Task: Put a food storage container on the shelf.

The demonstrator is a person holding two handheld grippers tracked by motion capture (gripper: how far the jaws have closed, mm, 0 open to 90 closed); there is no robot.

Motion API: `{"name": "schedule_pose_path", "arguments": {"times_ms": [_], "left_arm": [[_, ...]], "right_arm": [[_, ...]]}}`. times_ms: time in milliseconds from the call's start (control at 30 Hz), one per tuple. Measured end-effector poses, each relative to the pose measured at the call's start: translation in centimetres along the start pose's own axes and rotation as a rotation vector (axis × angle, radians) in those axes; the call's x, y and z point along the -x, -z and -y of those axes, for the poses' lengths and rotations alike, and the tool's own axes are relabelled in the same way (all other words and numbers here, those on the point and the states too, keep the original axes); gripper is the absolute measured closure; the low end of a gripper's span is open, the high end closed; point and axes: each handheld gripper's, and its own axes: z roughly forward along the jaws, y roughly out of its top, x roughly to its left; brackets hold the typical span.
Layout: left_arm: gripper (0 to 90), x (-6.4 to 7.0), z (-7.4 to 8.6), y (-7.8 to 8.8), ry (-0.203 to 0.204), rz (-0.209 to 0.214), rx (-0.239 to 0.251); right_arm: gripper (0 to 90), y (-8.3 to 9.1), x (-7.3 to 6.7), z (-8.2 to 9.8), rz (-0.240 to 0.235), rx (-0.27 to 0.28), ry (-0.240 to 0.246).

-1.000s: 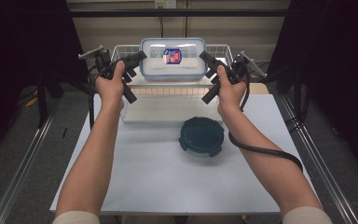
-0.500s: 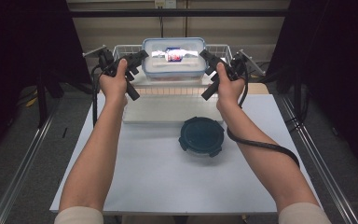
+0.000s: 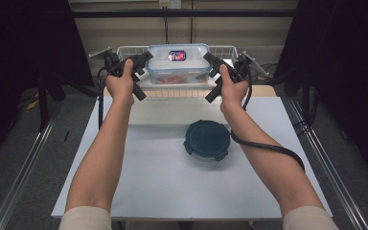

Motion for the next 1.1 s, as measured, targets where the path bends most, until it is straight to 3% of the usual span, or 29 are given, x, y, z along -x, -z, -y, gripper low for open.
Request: {"name": "schedule_pose_path", "arguments": {"times_ms": [333,400,467,733,800,900,1100], "left_arm": [[54.2,-0.2,-0.1,-0.9,0.002,-0.021,0.020],[54.2,-0.1,-0.2,-0.8,-0.010,-0.044,0.006],[54.2,-0.1,-0.2,-1.0,0.001,-0.027,0.019],[54.1,-0.2,-0.2,-1.0,-0.019,-0.028,0.013],[53.6,-0.1,-0.3,-0.9,-0.033,-0.032,0.011],[50.1,0.2,-0.2,-0.6,-0.061,-0.048,0.016],[45.3,0.8,-0.3,0.6,-0.105,-0.045,0.026]], "right_arm": [[49.1,-0.2,0.1,0.4,0.015,0.012,0.018],[49.0,-0.2,0.0,0.4,0.021,0.013,0.019],[49.0,-0.2,0.0,0.4,0.025,0.014,0.019],[48.1,-0.1,-0.2,0.5,0.030,0.007,0.025],[46.0,-0.1,-0.3,0.5,0.027,0.001,0.040],[39.9,-0.2,-0.5,0.5,0.031,-0.001,0.106],[32.6,0.2,-0.8,0.7,0.007,-0.002,0.150]]}}
